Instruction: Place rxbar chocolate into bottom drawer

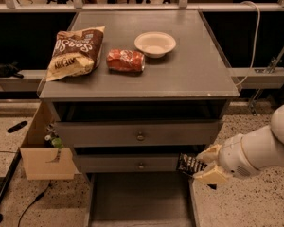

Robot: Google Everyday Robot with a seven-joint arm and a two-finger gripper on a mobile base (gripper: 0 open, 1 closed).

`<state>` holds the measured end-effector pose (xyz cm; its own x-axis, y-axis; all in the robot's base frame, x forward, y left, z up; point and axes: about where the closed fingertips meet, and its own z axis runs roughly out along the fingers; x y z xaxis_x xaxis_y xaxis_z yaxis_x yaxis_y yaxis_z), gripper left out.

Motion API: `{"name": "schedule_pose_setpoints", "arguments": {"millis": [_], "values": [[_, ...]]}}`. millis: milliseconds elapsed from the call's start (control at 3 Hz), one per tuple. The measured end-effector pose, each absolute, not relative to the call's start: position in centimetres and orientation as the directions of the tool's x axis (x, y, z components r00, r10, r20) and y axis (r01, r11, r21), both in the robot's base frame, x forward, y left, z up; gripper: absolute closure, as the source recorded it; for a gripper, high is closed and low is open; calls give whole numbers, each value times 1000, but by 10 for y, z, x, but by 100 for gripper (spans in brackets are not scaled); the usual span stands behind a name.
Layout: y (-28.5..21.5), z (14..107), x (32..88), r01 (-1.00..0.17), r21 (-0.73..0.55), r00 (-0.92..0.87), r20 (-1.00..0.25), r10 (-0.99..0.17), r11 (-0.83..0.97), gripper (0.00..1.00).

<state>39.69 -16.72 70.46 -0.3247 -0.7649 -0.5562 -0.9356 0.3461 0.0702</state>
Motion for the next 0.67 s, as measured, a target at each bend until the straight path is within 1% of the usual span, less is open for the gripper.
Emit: {"name": "schedule_pose_setpoints", "arguments": {"millis": [333,667], "values": [[-154,642,422,-937,65,-308,-617,-724,344,100],[-154,642,422,-937,65,-308,-617,-724,344,100]]}}
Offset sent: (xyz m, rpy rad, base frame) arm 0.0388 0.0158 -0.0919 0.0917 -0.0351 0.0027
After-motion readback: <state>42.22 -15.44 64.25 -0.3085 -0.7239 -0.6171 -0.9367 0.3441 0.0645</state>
